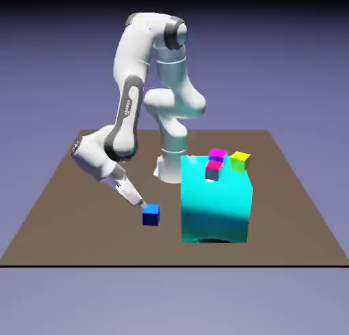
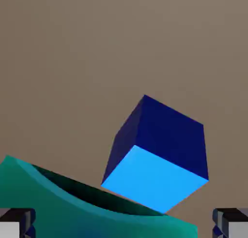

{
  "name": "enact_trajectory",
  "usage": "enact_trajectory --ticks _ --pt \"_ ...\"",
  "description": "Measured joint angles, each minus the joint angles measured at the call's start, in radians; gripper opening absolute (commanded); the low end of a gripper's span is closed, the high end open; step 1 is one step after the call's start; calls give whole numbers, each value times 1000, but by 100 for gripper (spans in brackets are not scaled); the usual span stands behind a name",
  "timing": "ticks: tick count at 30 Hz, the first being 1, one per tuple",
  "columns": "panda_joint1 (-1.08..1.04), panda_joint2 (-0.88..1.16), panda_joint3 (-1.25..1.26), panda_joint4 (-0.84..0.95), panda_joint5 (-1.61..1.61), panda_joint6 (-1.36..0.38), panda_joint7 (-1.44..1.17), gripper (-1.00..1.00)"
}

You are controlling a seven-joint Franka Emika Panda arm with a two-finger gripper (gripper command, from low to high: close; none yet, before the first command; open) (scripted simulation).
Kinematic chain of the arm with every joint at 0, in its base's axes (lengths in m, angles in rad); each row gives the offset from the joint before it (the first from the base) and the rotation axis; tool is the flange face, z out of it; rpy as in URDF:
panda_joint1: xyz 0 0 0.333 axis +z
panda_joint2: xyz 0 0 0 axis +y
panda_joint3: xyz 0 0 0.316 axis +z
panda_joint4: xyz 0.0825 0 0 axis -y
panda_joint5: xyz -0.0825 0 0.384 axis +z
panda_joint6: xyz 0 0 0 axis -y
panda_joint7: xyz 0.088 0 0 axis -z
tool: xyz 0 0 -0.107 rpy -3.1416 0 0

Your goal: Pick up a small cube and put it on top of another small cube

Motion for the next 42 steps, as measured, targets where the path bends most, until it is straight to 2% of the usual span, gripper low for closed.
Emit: enact_trajectory --ticks 6,9,10,12,15,18,28,36,38,39,42 --pt "-93 207 -56 86 176 -260 37 0" --pt "-61 265 -3 59 263 -189 -10 0" --pt "-51 283 13 51 289 -167 -24 -100" --pt "-51 283 13 51 292 -167 -25 -100" --pt "-92 193 -50 85 172 -255 38 -100" --pt "-86 85 4 80 121 -212 49 -100" --pt "37 -260 299 161 -103 -357 202 -100" --pt "154 -311 493 290 -209 -705 363 -100" --pt "194 -263 492 311 -199 -775 381 -100" --pt "126 -241 486 316 -191 -793 383 -100" --pt "161 -263 498 243 -176 -742 367 -100"
